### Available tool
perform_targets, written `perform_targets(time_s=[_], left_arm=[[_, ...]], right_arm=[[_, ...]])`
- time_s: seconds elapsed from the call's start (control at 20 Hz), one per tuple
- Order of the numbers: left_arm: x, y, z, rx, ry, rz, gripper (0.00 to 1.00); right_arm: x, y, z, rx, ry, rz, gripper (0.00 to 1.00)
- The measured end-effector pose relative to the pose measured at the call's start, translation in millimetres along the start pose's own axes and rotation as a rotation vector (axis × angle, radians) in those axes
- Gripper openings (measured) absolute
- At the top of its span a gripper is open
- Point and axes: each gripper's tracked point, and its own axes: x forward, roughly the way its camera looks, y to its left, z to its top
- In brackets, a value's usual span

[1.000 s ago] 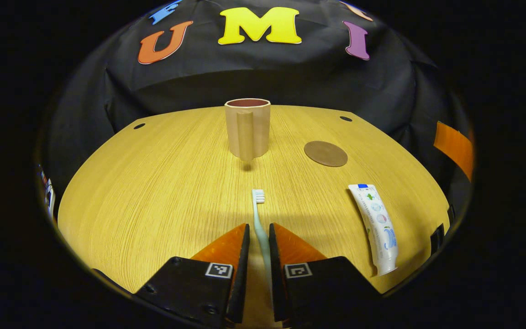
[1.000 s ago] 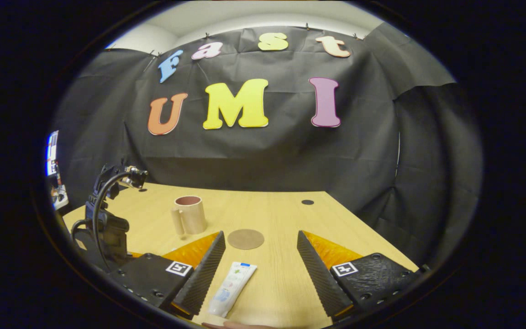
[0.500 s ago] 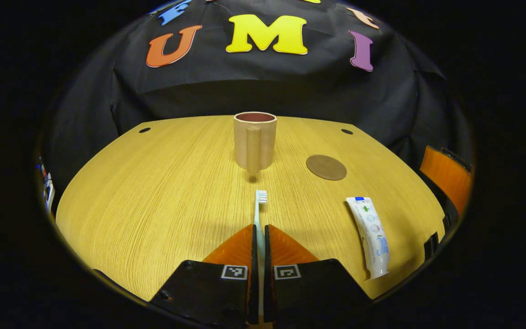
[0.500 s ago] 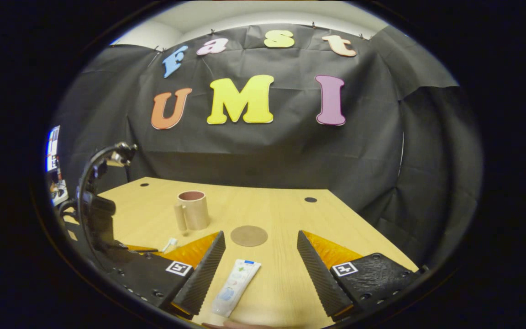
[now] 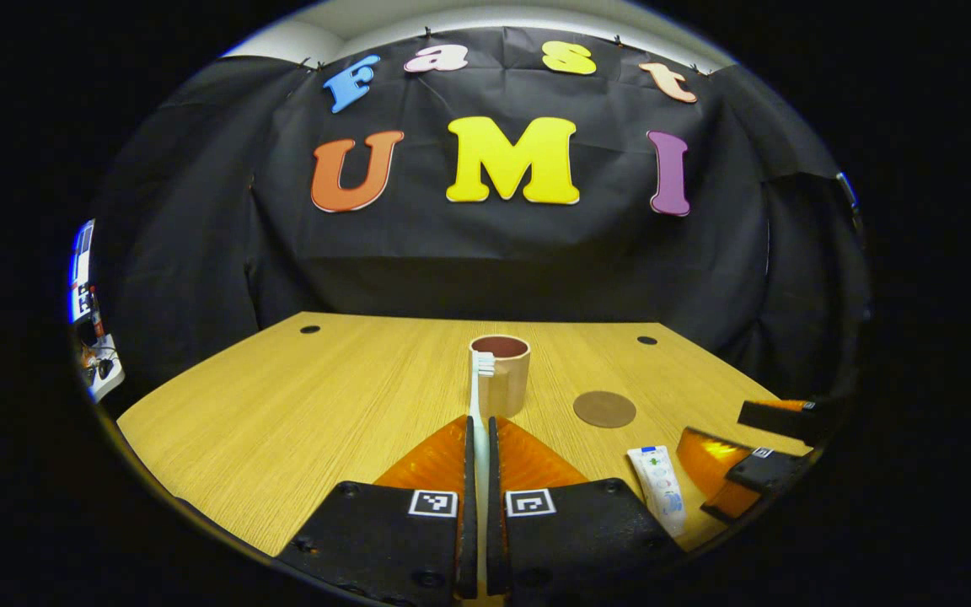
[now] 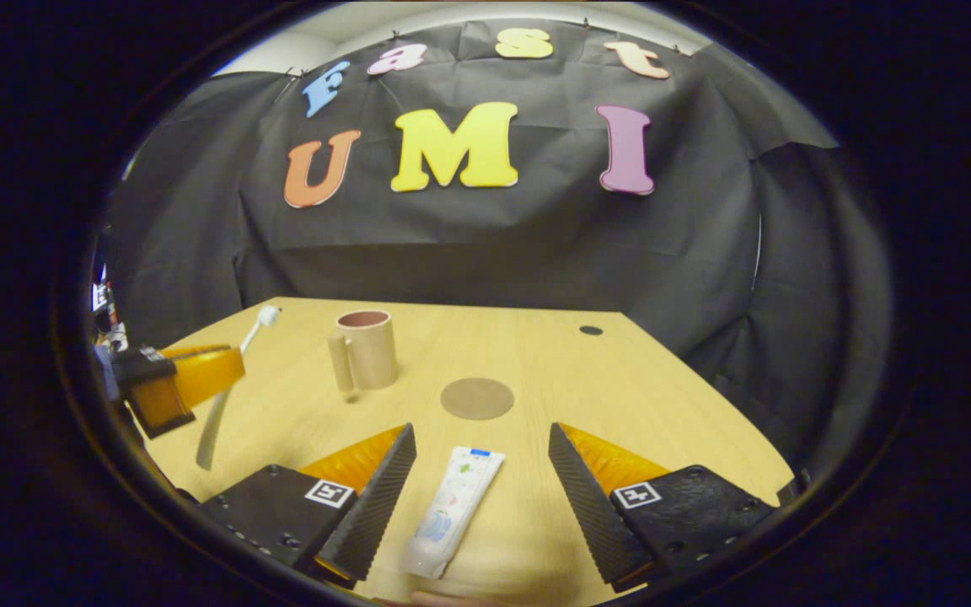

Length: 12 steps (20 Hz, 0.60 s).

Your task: Put the toothbrush and toothpaste on the desktop into the cup, then pick up the cup and place it on the coaster on the desktop.

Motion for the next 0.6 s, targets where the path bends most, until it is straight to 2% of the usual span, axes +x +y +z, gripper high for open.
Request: perform_targets(time_s=[0.2, 0.4, 0.6], left_arm=[[-15, 1, 30, 0.0, -0.109, 0.008, 0.07], [-24, -1, 36, -0.018, -0.123, -0.007, 0.07], [-23, -2, 35, -0.011, -0.121, -0.01, 0.07]], right_arm=[[10, 10, -34, 0.06, 0.133, 0.026, 0.96], [20, 15, -64, 0.114, 0.263, 0.028, 0.93], [27, 11, -69, 0.127, 0.278, 0.013, 0.7]])
